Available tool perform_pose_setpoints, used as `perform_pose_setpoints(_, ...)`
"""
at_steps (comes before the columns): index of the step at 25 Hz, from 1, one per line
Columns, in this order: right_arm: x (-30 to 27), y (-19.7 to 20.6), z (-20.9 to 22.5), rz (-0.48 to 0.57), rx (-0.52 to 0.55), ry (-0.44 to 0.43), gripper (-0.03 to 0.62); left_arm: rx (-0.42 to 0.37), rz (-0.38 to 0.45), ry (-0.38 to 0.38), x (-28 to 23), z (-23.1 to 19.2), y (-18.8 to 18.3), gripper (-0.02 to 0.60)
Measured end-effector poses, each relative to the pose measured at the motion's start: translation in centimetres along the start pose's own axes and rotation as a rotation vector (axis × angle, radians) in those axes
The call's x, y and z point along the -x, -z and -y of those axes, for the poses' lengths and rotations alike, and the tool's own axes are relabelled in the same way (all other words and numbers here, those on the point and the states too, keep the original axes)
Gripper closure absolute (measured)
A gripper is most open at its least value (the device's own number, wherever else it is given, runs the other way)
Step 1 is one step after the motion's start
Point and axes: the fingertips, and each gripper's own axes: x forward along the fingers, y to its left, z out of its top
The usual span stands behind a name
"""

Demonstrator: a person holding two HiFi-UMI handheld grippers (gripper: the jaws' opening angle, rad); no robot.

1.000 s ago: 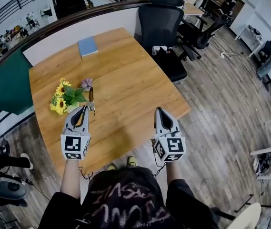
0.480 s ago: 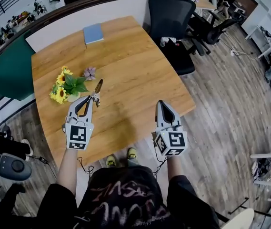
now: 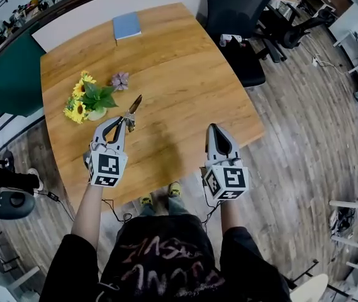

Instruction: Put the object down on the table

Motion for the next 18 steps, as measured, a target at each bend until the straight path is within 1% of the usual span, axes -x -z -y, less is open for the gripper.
perform_pose_setpoints(3,-0.6,0.9,-0.3,-0.013,-0.004,-0.011,0.589,-0.027,-0.041,0.008,-1.0,0.3,1.4,0.566)
perform_pose_setpoints(6,-1.4,1.8,-0.3,-0.032,-0.007,-0.017,0.589,-0.065,-0.076,0.035,-2.0,1.0,2.8,0.566)
perform_pose_setpoints(12,-2.5,3.8,-0.5,-0.073,-0.032,-0.033,0.589,-0.229,-0.186,0.096,-3.9,3.1,6.3,0.566)
perform_pose_setpoints(16,-3.2,5.3,-0.8,-0.095,-0.039,-0.05,0.589,-0.281,-0.231,0.136,-4.8,4.6,8.2,0.566)
perform_pose_setpoints(18,-3.4,5.9,-1.0,-0.107,-0.045,-0.054,0.589,-0.321,-0.265,0.155,-5.2,5.2,9.3,0.566)
